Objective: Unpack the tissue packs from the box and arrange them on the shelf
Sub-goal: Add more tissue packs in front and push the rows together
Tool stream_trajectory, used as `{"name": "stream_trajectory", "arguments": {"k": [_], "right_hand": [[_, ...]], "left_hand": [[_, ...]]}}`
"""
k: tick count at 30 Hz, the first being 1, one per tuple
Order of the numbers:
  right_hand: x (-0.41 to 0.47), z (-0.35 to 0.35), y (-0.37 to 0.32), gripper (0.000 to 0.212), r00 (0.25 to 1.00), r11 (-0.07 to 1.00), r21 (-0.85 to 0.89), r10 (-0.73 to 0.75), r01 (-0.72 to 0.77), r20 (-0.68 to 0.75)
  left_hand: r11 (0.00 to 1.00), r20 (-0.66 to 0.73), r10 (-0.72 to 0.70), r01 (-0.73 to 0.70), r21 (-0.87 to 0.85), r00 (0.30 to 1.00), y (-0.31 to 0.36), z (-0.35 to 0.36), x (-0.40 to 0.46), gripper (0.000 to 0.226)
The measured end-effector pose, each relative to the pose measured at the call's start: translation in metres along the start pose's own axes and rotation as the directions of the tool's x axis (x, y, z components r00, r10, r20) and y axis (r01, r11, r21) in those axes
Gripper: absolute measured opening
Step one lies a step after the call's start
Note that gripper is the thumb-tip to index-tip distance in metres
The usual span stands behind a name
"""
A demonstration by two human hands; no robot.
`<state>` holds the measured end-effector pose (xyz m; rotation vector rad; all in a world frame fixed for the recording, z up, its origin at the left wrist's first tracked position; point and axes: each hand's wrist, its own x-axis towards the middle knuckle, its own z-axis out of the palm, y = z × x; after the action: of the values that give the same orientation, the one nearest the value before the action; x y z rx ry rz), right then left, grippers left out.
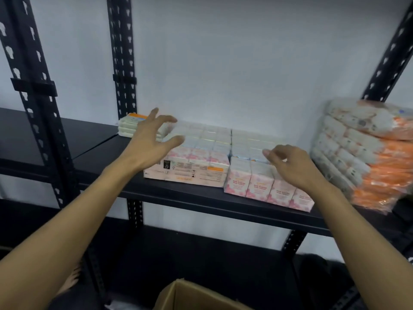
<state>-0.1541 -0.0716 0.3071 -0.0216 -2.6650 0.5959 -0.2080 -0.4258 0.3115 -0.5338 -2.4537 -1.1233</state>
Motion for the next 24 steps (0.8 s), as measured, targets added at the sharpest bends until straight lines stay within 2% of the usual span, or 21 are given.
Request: {"name": "stream_trajectory", "arguments": {"k": [2, 4, 6, 9, 11, 14, 17, 21, 24], "right_hand": [[0.012, 0.013, 0.000, 0.056, 0.997, 0.996, -0.081, 0.036, -0.042, -0.073], [0.018, 0.029, 0.001, 0.058, 0.994, 0.980, -0.168, 0.099, -0.105, -0.041], [0.019, 0.039, 0.004, 0.065, 0.991, 0.966, -0.222, 0.136, -0.130, 0.008], [0.018, 0.037, 0.006, 0.070, 0.987, 0.961, -0.248, 0.145, -0.126, 0.062], [0.019, 0.037, 0.007, 0.071, 0.985, 0.959, -0.256, 0.149, -0.123, 0.084], [0.019, 0.040, 0.009, 0.072, 0.988, 0.958, -0.263, 0.138, -0.114, 0.074], [0.019, 0.042, 0.010, 0.074, 0.990, 0.957, -0.270, 0.127, -0.107, 0.057], [0.013, 0.042, 0.010, 0.072, 0.995, 0.956, -0.281, 0.095, -0.080, 0.040], [0.009, 0.040, 0.008, 0.070, 0.995, 0.954, -0.292, 0.086, -0.068, 0.050]], "left_hand": [[0.996, -0.004, 0.061, -0.061, 0.058, 0.998, 0.020, 0.014, 0.015, 0.047], [0.974, 0.053, 0.088, -0.097, 0.204, 0.995, 0.030, 0.034, 0.034, 0.051], [0.934, 0.105, 0.033, -0.068, 0.350, 0.994, 0.023, 0.057, 0.048, 0.058], [0.863, 0.225, -0.146, 0.013, 0.504, 0.963, 0.001, 0.082, 0.048, 0.080], [0.820, 0.244, -0.162, -0.006, 0.572, 0.956, -0.004, 0.090, 0.043, 0.092], [0.796, 0.196, -0.075, -0.060, 0.602, 0.978, -0.003, 0.091, 0.035, 0.092], [0.788, 0.092, 0.066, -0.108, 0.606, 0.994, -0.004, 0.093, 0.017, 0.085], [0.802, -0.090, 0.333, -0.232, 0.551, 0.938, -0.022, 0.108, -0.020, 0.060], [0.802, -0.100, 0.381, -0.275, 0.530, 0.919, -0.038, 0.118, -0.036, 0.053]]}}
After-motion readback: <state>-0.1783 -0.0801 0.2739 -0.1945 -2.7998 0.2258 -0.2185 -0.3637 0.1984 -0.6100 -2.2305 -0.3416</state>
